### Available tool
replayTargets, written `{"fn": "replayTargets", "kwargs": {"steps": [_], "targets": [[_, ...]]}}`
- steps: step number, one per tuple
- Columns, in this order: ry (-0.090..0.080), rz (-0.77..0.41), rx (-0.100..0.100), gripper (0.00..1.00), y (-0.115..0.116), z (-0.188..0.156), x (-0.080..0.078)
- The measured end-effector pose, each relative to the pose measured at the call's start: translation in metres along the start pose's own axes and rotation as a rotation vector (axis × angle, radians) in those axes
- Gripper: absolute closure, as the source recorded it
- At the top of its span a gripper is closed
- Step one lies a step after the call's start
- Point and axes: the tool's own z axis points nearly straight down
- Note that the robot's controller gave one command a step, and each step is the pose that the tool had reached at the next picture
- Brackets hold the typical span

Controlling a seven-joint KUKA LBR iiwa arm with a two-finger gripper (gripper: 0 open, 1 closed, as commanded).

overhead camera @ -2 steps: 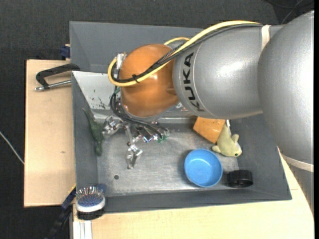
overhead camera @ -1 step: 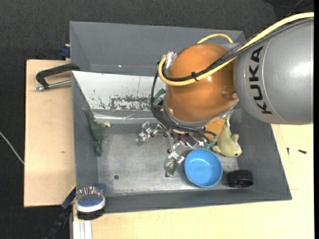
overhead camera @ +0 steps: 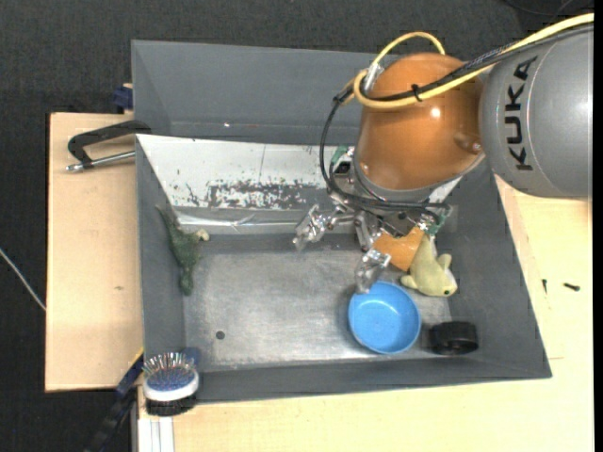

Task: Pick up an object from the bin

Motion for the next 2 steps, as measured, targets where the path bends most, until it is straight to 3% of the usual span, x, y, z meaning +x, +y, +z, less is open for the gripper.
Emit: {"fn": "replayTargets", "kwargs": {"steps": [1,2], "targets": [[0.006,-0.326,-0.010,0.00,0.003,0.064,0.064],[0.002,-0.618,-0.007,0.00,-0.006,0.120,0.071]]}}
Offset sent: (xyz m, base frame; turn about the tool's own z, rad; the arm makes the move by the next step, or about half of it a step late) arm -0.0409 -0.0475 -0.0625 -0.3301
